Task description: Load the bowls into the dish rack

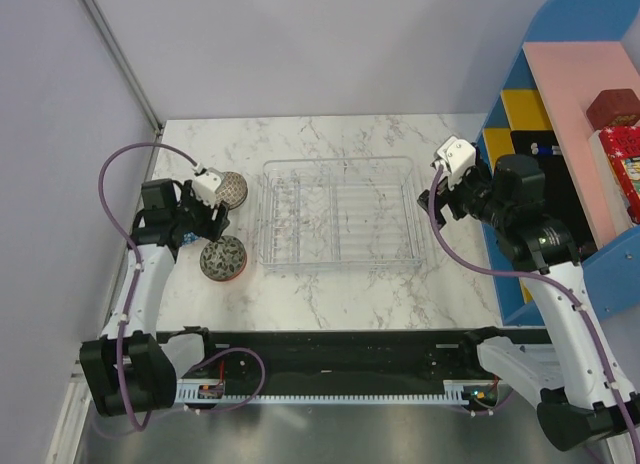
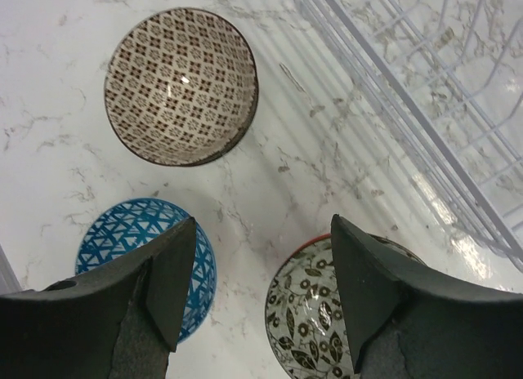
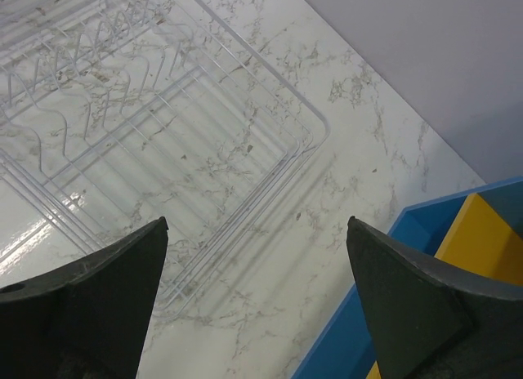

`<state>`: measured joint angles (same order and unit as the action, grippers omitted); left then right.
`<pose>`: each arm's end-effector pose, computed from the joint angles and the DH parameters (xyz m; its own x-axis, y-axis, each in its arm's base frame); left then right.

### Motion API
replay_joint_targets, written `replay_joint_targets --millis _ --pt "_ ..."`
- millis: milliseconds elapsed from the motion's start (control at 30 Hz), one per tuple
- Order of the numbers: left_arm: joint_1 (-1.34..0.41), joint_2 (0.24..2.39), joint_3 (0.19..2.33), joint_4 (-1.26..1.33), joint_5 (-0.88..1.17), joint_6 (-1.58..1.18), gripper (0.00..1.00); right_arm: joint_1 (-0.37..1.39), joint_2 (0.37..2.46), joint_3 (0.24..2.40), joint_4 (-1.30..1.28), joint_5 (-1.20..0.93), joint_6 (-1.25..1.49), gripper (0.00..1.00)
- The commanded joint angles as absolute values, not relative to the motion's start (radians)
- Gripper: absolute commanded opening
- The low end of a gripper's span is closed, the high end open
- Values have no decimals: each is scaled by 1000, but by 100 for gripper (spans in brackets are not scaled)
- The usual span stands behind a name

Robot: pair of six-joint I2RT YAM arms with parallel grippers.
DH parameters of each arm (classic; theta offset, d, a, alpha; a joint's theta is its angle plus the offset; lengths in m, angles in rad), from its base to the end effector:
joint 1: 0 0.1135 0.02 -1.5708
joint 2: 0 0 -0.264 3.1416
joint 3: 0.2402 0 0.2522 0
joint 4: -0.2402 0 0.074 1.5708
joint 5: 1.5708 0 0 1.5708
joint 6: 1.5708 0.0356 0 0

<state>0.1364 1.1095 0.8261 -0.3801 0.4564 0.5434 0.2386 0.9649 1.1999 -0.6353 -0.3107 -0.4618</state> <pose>0.2379 0.0168 0.2738 -0.4075 0.4126 -0.8147 0.5055 0.8449 0.1750 0.1852 0.0563 0.4038 -0.1168 -0.4650 -0.8776 -0.6151 0.7276 -0.3037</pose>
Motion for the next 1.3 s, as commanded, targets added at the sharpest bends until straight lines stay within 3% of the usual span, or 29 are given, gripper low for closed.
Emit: replay_joint_targets --millis 0,533,1000,1267 --pt "138 1100 782 -498 495 620 73 242 911 1209 -686 -304 -491 98" --pt "184 1163 686 -459 491 722 56 242 879 1232 -727 -345 -463 98" --pt "210 1025 719 -419 549 667 56 242 940 1256 -735 -368 -460 97" --pt "213 1221 765 -298 456 655 56 242 945 1249 -736 -361 -466 98"
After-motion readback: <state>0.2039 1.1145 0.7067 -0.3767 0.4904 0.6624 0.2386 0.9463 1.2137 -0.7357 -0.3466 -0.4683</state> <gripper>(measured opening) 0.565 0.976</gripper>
